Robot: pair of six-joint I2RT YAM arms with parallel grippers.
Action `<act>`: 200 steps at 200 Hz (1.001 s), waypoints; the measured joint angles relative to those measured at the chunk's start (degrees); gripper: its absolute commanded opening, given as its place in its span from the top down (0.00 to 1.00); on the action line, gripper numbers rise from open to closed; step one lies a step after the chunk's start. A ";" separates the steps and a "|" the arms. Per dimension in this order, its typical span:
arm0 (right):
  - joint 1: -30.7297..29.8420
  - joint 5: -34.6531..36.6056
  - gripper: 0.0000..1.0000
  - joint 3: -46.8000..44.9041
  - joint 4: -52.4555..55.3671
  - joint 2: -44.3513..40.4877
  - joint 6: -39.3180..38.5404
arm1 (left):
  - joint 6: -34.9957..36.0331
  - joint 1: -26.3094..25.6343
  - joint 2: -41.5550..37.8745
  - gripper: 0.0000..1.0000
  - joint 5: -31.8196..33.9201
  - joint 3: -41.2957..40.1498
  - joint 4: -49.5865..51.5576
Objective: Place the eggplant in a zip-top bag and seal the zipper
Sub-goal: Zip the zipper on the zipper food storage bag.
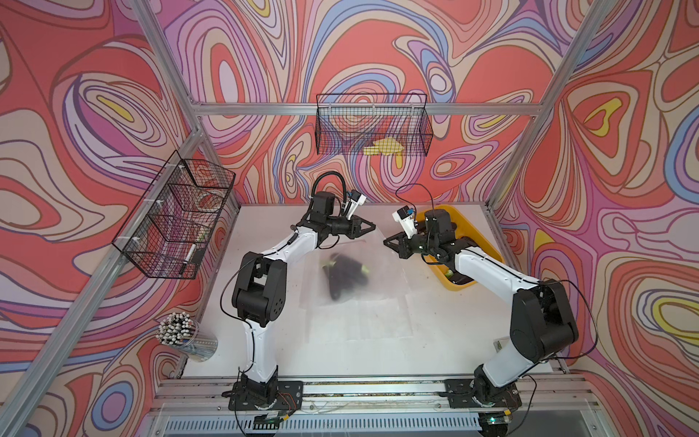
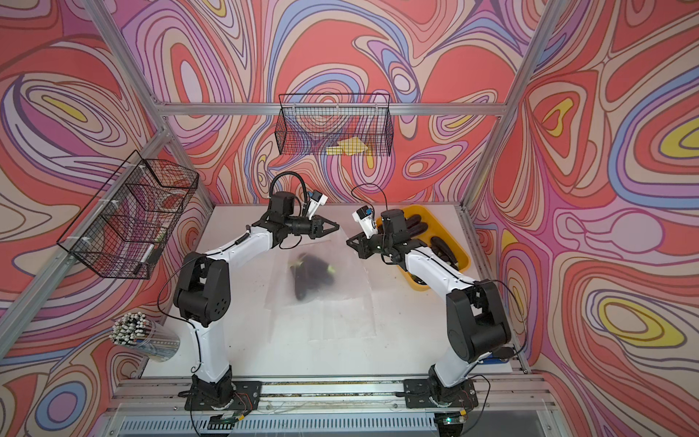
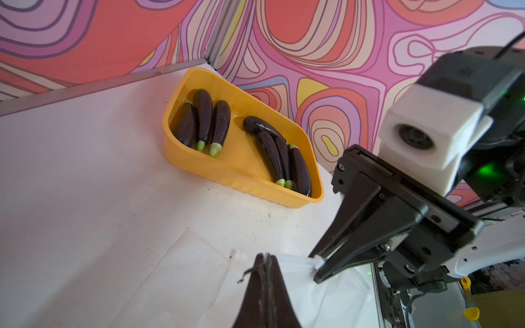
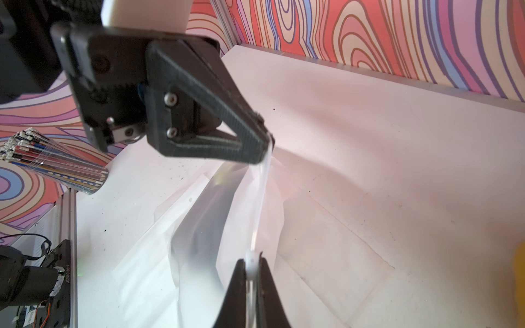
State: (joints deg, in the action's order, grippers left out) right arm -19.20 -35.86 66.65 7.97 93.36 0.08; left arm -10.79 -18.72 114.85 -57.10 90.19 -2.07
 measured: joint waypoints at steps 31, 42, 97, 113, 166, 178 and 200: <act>0.00 0.07 0.95 -1.75 0.96 -2.10 0.66 | 0.04 1.27 0.92 1.00 2.36 3.48 1.03; 0.00 0.09 0.95 -2.23 1.29 -2.84 0.92 | 0.02 1.57 1.51 1.00 3.02 4.81 1.46; 0.00 0.94 0.95 -6.01 3.39 -5.77 1.57 | 0.04 3.50 3.15 1.00 4.92 6.12 2.32; 0.00 0.98 0.95 -6.78 4.09 -6.10 1.75 | 0.02 3.85 3.23 1.00 5.92 6.08 2.47; 0.00 1.55 0.95 -8.61 6.27 -8.31 2.01 | -0.87 5.01 3.23 1.00 6.86 6.03 1.70; 0.00 1.57 0.95 -8.66 6.69 -8.35 2.10 | -1.27 5.20 3.23 1.00 7.02 5.90 0.96; 0.00 1.60 0.95 -8.85 7.13 -8.35 2.16 | -1.49 5.40 3.23 1.00 7.69 5.68 0.50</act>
State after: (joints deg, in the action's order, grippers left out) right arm -19.20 -34.26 57.80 15.09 85.01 2.24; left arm -12.27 -13.32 118.08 -49.41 95.88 -1.56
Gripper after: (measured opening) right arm 0.082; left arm 0.047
